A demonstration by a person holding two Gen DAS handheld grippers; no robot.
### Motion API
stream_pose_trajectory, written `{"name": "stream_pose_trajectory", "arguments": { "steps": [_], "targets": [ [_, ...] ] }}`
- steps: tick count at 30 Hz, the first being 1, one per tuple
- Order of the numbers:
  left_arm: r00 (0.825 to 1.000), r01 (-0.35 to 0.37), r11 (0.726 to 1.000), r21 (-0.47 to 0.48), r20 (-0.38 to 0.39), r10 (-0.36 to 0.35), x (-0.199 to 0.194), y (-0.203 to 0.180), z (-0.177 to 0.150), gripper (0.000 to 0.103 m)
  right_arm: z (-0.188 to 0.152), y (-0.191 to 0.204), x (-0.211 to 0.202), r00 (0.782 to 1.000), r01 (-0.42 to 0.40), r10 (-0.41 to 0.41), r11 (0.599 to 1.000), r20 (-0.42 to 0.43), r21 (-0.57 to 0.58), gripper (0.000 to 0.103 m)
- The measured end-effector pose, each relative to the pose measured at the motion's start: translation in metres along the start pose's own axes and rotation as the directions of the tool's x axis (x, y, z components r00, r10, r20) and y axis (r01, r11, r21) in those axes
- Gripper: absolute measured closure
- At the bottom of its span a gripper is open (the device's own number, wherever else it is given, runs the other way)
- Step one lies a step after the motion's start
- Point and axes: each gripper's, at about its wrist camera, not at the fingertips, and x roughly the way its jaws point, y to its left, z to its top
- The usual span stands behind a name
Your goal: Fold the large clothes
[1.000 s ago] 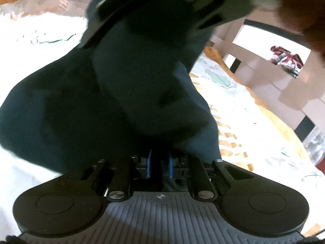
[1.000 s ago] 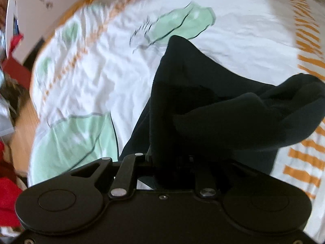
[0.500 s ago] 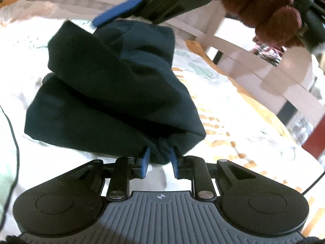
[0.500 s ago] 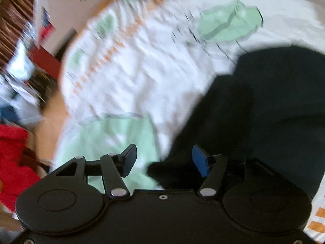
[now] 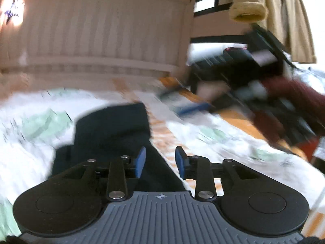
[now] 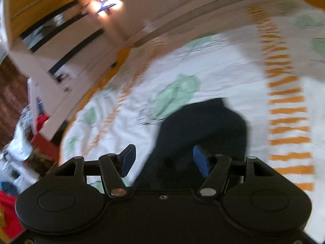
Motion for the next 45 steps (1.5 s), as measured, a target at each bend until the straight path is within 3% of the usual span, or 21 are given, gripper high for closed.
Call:
{"name": "stream_pose_trajectory", "arguments": {
  "steps": [5,9,13,16,17,20,24,28,31,34,37,42,45],
  "targets": [
    [0.987,-0.138,0.990,0.002,-0.080,0.138,0.037,0.026,-0.003,0.071,-0.019,-0.014,-0.004,0.992,0.123,-0.122,0.991,0.024,-0.057,0.035],
    [0.950,-0.243,0.970,-0.013,-0.205,0.235,0.048,0.056,-0.032,0.070,-0.051,-0.005,0.012,0.974,0.221,-0.225,0.953,0.005,-0.207,0.036],
    [0.935,-0.283,0.952,-0.118,-0.254,0.246,0.037,0.080,-0.042,0.066,-0.102,0.018,0.052,0.965,0.188,-0.242,0.905,-0.099,-0.381,0.040],
    [0.938,-0.290,0.951,-0.111,-0.231,0.259,0.022,0.081,-0.037,0.067,-0.135,0.052,0.070,0.936,0.276,-0.351,0.755,-0.010,-0.595,0.032],
    [0.940,-0.290,0.953,-0.091,-0.213,0.266,0.022,0.077,-0.033,0.067,-0.138,0.057,0.073,0.932,0.290,-0.363,0.737,0.004,-0.610,0.031],
    [0.953,-0.266,0.964,-0.021,-0.160,0.259,0.024,0.070,-0.025,0.062,-0.133,0.052,0.070,0.939,0.284,-0.345,0.768,0.003,-0.575,0.031],
    [0.909,-0.316,0.949,-0.007,-0.288,0.301,0.049,0.084,-0.042,0.058,-0.126,0.044,0.061,0.954,0.238,-0.298,0.799,-0.019,-0.552,0.031],
    [0.919,-0.303,0.951,-0.060,-0.282,0.275,0.044,0.096,-0.056,0.058,-0.106,0.031,0.042,0.981,0.141,-0.188,0.871,-0.054,-0.471,0.035],
    [0.921,-0.302,0.950,-0.075,-0.281,0.270,0.043,0.097,-0.056,0.057,-0.086,0.024,0.026,0.991,0.124,-0.132,0.904,0.007,-0.409,0.037],
    [0.925,-0.298,0.949,-0.099,-0.276,0.262,0.040,0.099,-0.057,0.057,-0.065,0.020,0.021,0.988,0.153,-0.127,0.905,0.091,-0.396,0.039],
    [0.927,-0.295,0.949,-0.109,-0.273,0.257,0.039,0.100,-0.057,0.057,-0.049,0.015,0.032,0.982,0.176,-0.130,0.897,0.138,-0.406,0.054],
    [0.931,-0.293,0.948,-0.125,-0.264,0.253,0.037,0.100,-0.058,0.057,-0.025,0.014,0.082,0.980,0.189,-0.139,0.885,0.146,-0.425,0.059],
    [0.933,-0.293,0.947,-0.133,-0.254,0.253,0.034,0.099,-0.058,0.057,-0.010,0.017,0.121,0.985,0.169,-0.136,0.894,0.109,-0.414,0.059]
  ]
}}
